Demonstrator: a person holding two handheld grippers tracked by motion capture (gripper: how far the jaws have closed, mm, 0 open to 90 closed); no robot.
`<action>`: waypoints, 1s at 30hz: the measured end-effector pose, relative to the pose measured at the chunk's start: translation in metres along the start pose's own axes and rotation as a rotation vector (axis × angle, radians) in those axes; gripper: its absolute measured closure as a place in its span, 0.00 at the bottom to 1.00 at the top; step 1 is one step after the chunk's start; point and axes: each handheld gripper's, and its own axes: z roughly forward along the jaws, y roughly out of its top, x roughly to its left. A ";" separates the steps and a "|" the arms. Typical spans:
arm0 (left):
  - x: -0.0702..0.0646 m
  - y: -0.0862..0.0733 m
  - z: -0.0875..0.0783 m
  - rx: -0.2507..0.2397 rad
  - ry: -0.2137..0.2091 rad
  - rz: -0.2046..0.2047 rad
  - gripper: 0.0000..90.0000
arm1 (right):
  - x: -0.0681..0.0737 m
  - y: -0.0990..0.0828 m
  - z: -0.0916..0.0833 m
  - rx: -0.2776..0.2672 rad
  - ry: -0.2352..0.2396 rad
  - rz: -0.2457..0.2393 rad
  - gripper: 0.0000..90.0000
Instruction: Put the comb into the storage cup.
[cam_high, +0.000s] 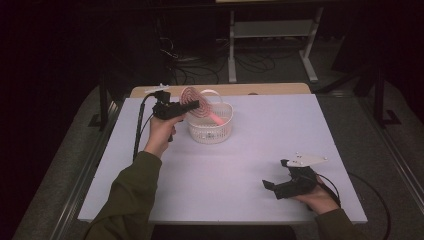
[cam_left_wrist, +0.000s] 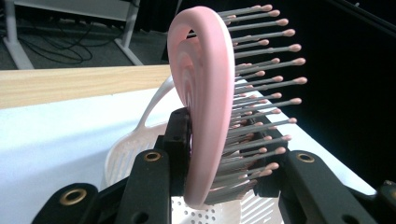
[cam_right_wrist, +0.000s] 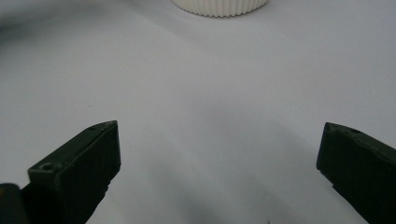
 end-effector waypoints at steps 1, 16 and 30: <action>0.000 0.000 0.000 0.001 0.001 0.001 0.72 | 0.000 0.000 0.000 0.000 -0.001 0.000 0.00; 0.005 -0.004 0.001 0.020 0.007 0.015 0.70 | 0.000 0.000 0.000 0.000 -0.001 -0.002 0.00; 0.015 -0.009 -0.002 0.028 0.023 0.014 0.66 | 0.001 -0.001 0.001 0.007 -0.002 -0.005 0.00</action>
